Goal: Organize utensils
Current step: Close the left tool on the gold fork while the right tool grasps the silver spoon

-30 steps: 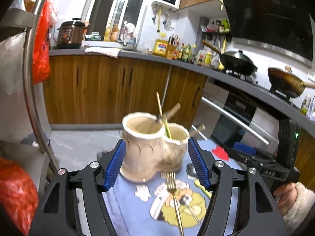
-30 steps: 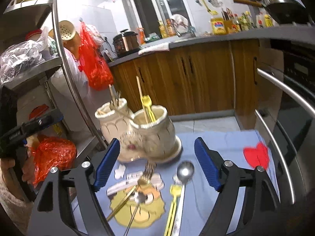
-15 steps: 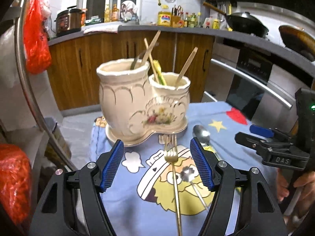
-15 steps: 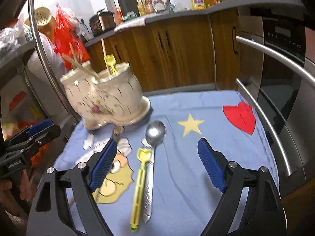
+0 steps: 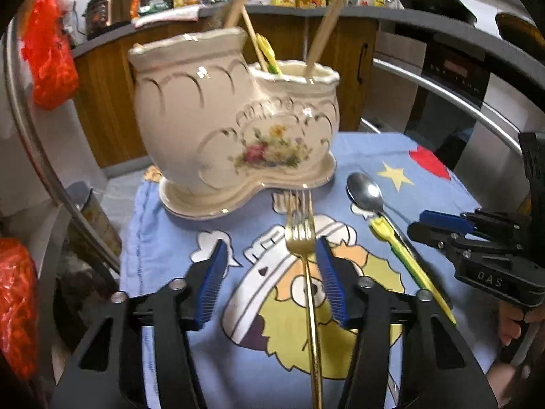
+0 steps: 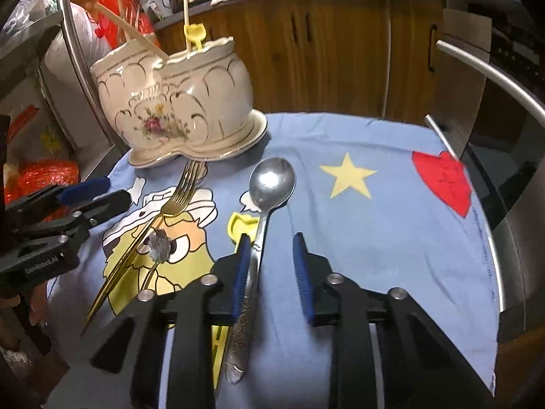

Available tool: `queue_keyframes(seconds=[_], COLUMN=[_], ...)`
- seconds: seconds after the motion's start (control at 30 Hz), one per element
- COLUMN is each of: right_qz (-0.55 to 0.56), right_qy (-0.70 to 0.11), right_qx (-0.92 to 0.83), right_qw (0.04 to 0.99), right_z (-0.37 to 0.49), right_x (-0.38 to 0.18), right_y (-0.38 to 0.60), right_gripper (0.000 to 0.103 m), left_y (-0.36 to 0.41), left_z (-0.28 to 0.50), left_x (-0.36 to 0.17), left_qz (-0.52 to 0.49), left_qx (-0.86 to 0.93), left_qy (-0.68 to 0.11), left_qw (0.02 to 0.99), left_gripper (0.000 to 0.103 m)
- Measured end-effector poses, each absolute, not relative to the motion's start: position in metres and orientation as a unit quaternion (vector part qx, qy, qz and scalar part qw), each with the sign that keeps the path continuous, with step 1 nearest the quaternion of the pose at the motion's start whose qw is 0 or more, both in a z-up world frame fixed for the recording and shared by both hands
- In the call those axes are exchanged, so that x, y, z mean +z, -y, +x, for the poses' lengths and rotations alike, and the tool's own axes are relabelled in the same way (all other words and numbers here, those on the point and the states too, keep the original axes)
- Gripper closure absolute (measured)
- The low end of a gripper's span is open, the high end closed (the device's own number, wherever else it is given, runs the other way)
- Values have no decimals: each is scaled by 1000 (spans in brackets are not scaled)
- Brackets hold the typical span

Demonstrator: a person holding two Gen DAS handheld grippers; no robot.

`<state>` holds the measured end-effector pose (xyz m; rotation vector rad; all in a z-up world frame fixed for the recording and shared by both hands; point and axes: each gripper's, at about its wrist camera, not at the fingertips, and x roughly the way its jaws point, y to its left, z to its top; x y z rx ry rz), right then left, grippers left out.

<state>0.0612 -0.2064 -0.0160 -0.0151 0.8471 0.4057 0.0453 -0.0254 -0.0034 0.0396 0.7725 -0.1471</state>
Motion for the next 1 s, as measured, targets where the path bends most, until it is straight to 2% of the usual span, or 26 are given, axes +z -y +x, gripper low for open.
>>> queue_keyframes(seconds=[0.13, 0.3, 0.73, 1.0], right_qz=[-5, -15, -26, -26], right_qy=[-415, -422, -424, -442], right_qx=[198, 202, 185, 183], right_qw=[888, 884, 886, 878], right_z=[66, 72, 82, 99], right_x=[-19, -21, -22, -24], right_y=[204, 195, 189, 180], right_gripper=[83, 88, 90, 90], left_y=[28, 33, 37, 48], left_z=[48, 52, 61, 64], left_x=[-7, -12, -28, -31], left_qz=[22, 19, 30, 59], left_qx=[-79, -97, -112, -105], left_qy=[-386, -401, -434, -428], left_qw=[919, 911, 893, 896], left_gripper=[68, 76, 77, 77])
